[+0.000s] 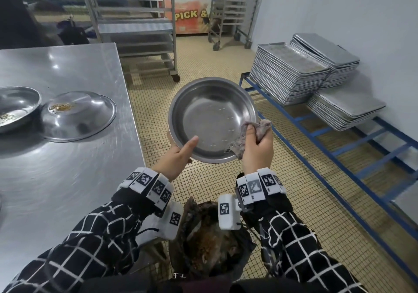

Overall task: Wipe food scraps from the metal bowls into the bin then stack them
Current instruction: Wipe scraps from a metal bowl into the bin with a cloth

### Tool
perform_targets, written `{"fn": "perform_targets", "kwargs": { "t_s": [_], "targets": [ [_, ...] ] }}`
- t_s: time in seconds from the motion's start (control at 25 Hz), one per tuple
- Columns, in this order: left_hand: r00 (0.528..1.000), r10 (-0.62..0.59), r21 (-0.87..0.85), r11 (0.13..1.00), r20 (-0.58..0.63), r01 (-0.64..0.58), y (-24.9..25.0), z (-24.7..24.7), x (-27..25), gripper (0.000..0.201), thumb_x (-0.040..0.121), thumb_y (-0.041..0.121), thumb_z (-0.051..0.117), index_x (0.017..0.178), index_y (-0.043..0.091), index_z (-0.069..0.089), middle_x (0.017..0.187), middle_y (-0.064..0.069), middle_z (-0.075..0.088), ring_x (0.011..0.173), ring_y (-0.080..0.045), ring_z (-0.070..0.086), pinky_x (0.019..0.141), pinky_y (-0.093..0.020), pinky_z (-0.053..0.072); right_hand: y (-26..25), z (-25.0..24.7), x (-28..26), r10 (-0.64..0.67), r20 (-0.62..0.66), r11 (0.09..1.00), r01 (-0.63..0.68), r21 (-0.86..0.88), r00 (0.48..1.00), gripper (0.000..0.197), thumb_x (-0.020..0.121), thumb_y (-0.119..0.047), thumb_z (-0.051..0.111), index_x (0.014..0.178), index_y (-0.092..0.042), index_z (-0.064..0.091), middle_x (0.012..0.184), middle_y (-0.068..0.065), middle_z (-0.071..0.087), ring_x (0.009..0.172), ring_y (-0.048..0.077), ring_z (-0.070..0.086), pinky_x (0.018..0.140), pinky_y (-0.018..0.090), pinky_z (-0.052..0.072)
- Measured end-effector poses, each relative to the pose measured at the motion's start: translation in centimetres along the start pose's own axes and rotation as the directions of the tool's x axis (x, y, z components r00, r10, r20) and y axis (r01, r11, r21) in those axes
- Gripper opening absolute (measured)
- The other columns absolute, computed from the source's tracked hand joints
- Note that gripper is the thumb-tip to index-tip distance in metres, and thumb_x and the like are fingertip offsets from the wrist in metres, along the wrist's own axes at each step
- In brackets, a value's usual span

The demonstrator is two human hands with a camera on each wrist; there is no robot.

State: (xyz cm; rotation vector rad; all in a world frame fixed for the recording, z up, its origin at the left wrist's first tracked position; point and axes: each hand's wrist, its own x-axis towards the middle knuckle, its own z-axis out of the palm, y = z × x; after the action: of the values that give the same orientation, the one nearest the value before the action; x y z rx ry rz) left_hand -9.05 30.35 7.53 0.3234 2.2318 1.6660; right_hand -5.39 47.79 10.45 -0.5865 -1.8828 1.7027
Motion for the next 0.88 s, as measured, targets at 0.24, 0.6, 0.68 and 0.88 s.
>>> {"fn": "perform_targets", "kwargs": {
  "t_s": [0.24,0.6,0.68,0.88],
  "targets": [
    [0.991,0.013,-0.424,0.903,-0.134,-0.069,0.3,-2.3,0.3,0.065,0.081,0.039,0.059,0.136,0.02,0.029,0.125,-0.009,0.05,0.095,-0.021,0.065,0.082,-0.039,0.058,-0.3,-1.0,1.5,-0.037,0.161,0.995,0.052,-0.09,0.986,0.012,0.096,-0.026,0.052,0.107,-0.021,0.054,0.086,-0.012,0.059,0.066,-0.005,0.06,0.051,0.007,0.046],
    [0.95,-0.085,-0.399,0.916,-0.3,-0.044,-0.7,-3.3,0.8,0.069,0.085,0.071,0.039,0.116,0.015,0.064,0.103,-0.008,0.071,0.098,-0.026,0.067,0.094,-0.046,0.049,0.4,0.7,1.3,0.003,0.242,0.994,0.022,-0.103,0.97,0.014,0.095,-0.032,0.051,0.107,-0.026,0.051,0.09,-0.004,0.064,0.076,0.009,0.066,0.059,0.019,0.054],
    [0.94,-0.105,-0.423,0.905,-0.325,-0.045,-0.4,-2.3,1.1,0.086,0.075,0.081,0.039,0.128,0.015,0.055,0.114,-0.007,0.067,0.109,-0.025,0.062,0.1,-0.047,0.046,1.2,1.7,0.3,0.037,0.238,0.994,-0.01,-0.112,0.97,0.019,0.096,-0.031,0.048,0.113,-0.022,0.047,0.091,-0.006,0.062,0.075,0.005,0.064,0.059,0.018,0.053],
    [0.924,-0.061,-0.227,0.973,-0.377,-0.028,0.3,-2.5,1.4,0.081,0.088,0.07,0.027,0.15,0.017,0.024,0.147,-0.006,0.042,0.13,-0.022,0.046,0.104,-0.023,0.035,3.4,1.8,0.0,0.206,0.443,0.92,-0.019,-0.392,0.872,0.02,0.098,-0.026,0.044,0.111,-0.014,0.054,0.102,-0.003,0.063,0.089,0.009,0.063,0.078,0.025,0.053]
  ]
}}
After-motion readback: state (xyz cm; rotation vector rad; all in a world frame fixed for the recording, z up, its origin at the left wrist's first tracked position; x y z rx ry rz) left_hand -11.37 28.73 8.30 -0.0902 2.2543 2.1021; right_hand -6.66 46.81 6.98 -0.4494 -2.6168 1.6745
